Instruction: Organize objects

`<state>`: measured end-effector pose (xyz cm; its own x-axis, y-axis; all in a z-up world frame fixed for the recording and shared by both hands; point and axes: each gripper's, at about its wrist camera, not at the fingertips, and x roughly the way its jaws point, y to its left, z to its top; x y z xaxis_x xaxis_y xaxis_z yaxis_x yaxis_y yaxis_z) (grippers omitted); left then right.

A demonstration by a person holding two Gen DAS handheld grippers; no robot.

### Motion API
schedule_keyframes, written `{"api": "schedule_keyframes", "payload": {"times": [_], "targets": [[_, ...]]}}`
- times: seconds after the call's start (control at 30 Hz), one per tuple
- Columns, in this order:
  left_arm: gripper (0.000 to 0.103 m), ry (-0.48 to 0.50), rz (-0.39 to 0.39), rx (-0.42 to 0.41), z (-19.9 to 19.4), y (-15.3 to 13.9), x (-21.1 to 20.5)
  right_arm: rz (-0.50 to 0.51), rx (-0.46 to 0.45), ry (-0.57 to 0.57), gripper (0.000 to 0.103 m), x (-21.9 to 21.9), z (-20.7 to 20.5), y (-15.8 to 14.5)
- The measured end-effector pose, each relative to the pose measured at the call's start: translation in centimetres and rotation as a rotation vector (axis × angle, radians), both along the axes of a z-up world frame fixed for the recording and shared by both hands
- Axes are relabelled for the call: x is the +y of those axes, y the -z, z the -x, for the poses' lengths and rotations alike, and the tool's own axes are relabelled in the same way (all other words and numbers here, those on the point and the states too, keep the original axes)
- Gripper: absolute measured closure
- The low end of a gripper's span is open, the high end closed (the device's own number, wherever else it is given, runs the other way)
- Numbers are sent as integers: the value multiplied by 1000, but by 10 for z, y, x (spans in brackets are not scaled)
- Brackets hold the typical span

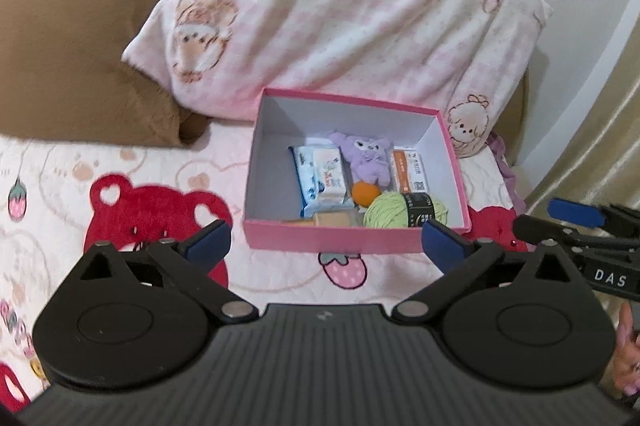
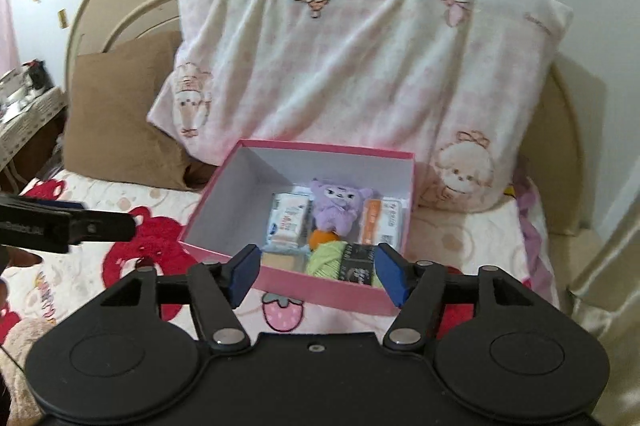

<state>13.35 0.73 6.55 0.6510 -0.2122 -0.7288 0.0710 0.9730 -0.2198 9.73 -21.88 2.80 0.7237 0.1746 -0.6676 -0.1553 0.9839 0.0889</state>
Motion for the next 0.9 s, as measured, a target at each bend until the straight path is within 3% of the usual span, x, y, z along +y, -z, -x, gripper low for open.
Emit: {"api": "schedule_keyframes", "payload": {"times": [0.1, 0.2, 0.3, 0.6, 0.9], "targets": [[0, -13, -12, 28, 6, 13, 5, 7, 16, 16, 27, 4, 9, 10], [0, -16, -62, 34, 9, 25, 4, 36, -5, 65, 13, 8, 14, 15], [0, -5, -117, 60, 6, 37, -3, 15, 6, 102, 8, 8, 12, 20], [0, -33, -171, 112, -1, 68, -5, -7, 87, 143, 7, 10, 4, 43], [0, -13, -182, 130, -4, 74, -7, 45, 141, 145, 7, 20, 2, 57]]}}
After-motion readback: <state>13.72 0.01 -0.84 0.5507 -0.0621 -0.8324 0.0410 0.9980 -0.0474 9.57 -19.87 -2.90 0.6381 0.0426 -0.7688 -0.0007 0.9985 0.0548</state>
